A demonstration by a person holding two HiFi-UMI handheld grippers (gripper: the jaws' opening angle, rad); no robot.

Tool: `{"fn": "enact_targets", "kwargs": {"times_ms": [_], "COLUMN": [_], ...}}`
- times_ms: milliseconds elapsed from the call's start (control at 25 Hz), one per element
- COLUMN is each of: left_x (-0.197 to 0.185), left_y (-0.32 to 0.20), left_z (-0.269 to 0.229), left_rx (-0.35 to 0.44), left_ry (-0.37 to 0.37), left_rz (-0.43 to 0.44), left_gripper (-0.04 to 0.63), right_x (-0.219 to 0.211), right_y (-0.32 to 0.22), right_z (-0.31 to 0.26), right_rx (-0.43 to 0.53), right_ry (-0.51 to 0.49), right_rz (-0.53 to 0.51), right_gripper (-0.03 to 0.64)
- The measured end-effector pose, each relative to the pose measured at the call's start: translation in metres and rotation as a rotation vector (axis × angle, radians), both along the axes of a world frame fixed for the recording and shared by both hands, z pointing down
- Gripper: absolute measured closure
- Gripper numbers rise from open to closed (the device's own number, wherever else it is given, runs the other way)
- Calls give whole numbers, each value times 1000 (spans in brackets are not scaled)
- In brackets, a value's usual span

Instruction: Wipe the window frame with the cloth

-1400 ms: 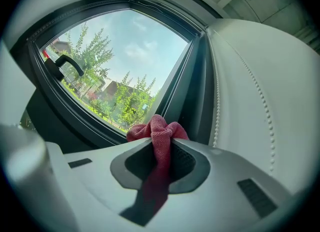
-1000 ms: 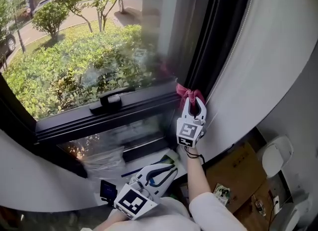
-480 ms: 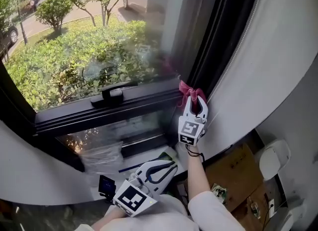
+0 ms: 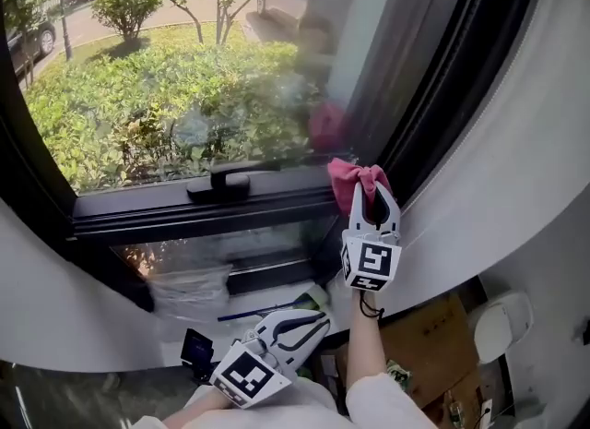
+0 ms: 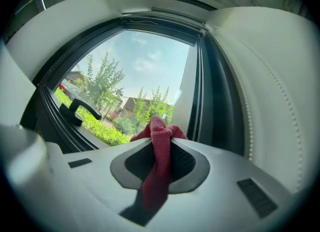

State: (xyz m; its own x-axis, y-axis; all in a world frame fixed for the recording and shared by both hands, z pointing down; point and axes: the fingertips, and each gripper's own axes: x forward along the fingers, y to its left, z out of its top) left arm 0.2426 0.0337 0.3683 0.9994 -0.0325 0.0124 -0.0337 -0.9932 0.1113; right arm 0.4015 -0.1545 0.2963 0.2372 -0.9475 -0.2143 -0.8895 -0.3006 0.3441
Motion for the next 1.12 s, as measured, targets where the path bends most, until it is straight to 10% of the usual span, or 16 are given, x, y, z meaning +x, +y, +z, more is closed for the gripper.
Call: {"fn": "enact_targets", "kwargs": {"times_ms": [440, 1120], "left_x": [-31, -77], "left_y": [-30, -32], "left_z": [7, -1], "left_rx": [-48, 3], "left_ry": [-17, -15], "left_rz": [-70, 25], "left_gripper": [554, 554], "right_x": [14, 24], "right_y": [-63, -62], "right_z": [26, 36], "right_rx": [-199, -249], "right_ry": [72, -60], "right_rz": [116, 199], "right_gripper": [556, 557]}}
